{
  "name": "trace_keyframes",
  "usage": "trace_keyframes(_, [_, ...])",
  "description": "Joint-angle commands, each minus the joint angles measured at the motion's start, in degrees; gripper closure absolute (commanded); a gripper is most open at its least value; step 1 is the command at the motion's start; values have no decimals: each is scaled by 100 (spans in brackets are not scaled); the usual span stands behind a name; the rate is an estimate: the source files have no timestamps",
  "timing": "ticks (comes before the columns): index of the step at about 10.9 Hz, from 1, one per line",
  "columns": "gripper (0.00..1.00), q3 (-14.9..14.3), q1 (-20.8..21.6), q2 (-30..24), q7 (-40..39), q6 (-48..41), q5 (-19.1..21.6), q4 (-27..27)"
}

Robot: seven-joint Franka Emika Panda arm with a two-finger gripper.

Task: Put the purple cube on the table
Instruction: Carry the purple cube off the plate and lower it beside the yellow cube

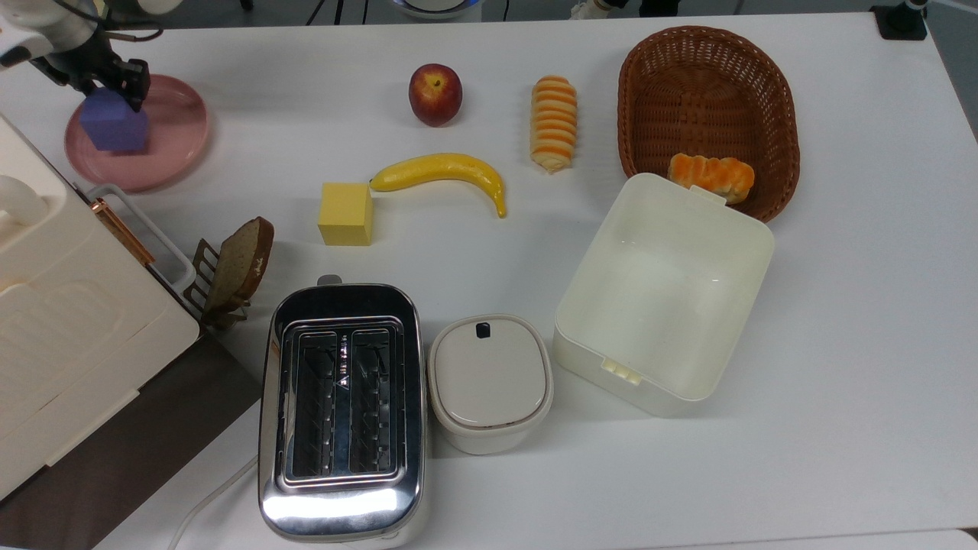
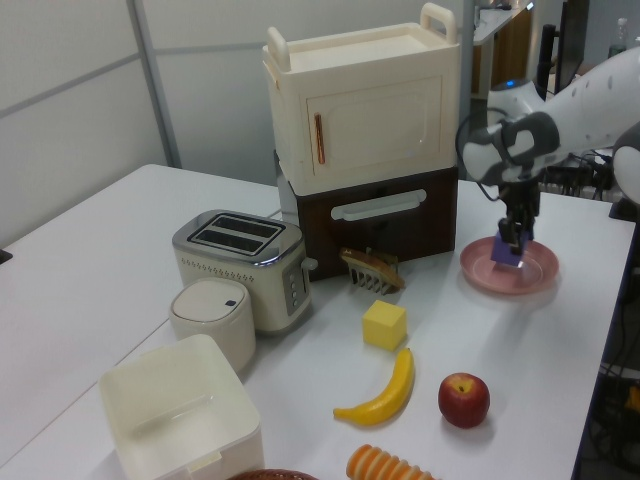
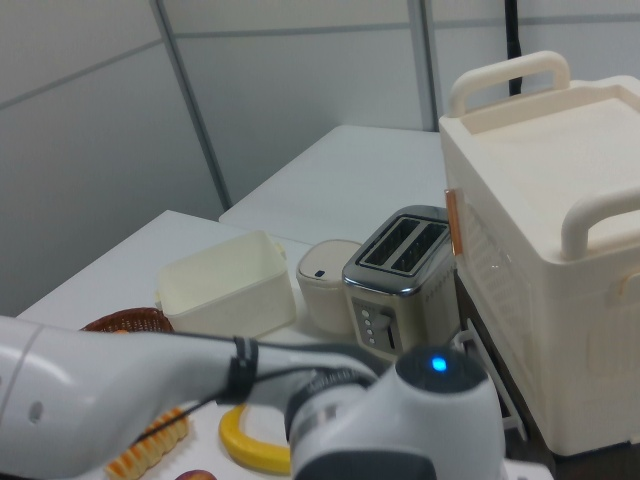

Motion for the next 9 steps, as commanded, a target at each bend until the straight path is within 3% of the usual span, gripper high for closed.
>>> trace_keyframes(1, [84,70,354,-444,404,-788,138,382])
trace_keyframes(4, [84,561,951,-322,1544,-780,104,365])
trace_keyframes(9, [82,1501,1312,29,2881,-737,-54,321])
